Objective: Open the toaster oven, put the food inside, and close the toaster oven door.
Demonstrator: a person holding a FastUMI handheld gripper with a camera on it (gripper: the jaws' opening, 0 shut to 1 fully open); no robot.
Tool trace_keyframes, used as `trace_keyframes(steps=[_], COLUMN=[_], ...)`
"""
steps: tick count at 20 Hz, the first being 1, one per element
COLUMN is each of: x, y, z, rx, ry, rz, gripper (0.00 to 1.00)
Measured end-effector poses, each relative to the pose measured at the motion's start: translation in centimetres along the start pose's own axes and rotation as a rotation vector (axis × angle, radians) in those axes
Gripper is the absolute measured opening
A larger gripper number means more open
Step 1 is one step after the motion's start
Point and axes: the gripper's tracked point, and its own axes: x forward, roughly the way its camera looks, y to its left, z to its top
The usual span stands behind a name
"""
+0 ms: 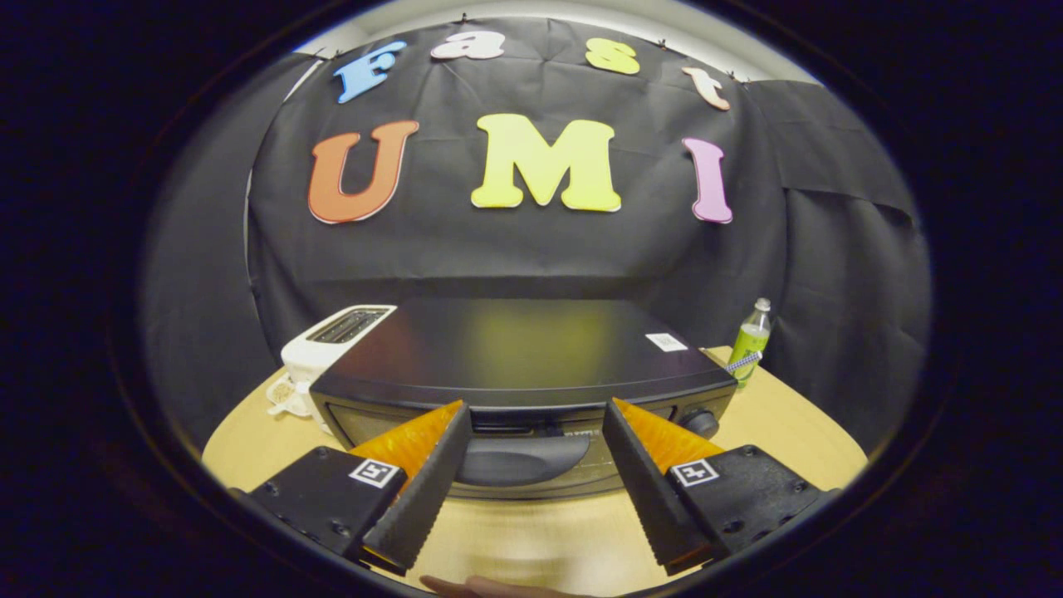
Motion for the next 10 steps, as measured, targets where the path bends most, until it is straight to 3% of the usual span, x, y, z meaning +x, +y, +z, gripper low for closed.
trace_keyframes(steps=[10], x=[-0.8], y=[0.2], z=[-1.1], rx=[-0.027], ry=[-0.017], rz=[0.082], gripper=[0.99])
